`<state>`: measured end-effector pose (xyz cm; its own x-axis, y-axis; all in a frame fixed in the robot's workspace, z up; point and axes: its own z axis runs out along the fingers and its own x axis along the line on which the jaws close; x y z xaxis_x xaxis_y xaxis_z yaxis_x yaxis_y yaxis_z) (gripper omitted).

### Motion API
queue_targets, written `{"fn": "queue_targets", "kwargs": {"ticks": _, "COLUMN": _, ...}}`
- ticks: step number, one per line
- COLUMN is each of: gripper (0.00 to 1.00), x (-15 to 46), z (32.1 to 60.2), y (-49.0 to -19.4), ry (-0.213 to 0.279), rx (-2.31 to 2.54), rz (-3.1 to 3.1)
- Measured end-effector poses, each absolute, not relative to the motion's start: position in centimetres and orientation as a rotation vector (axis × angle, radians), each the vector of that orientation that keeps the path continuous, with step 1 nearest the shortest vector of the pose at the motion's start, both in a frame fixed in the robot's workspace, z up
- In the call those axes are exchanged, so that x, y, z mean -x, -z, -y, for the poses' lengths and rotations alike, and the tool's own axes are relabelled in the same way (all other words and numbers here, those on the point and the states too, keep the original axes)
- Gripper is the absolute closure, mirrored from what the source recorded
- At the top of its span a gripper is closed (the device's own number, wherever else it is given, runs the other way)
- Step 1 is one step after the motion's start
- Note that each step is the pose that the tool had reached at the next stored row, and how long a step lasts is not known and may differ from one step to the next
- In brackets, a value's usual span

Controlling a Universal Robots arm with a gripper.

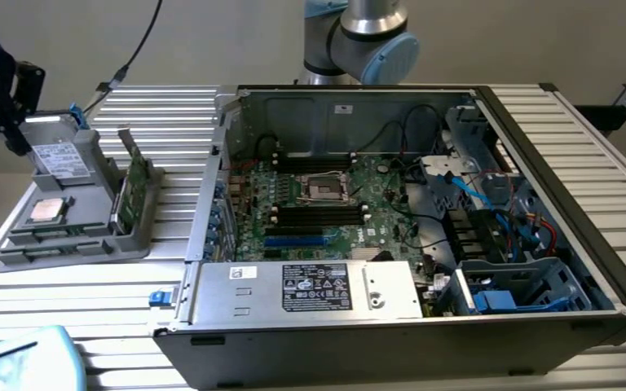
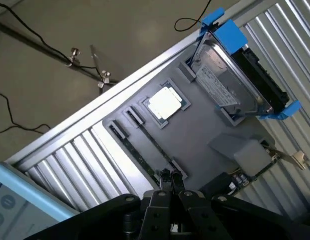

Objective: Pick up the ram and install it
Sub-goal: 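Pick up the ram and move it above insertion slot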

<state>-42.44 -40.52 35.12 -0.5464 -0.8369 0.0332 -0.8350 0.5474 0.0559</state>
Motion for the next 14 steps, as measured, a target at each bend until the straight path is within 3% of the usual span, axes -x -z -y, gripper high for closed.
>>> {"fn": "queue_targets", "kwargs": {"ticks": 14, "gripper": 0.89, "x": 42.44, "z": 40.52, "y": -34.74, "ry": 0.040, "rx": -1.798, "rz": 2.503}}
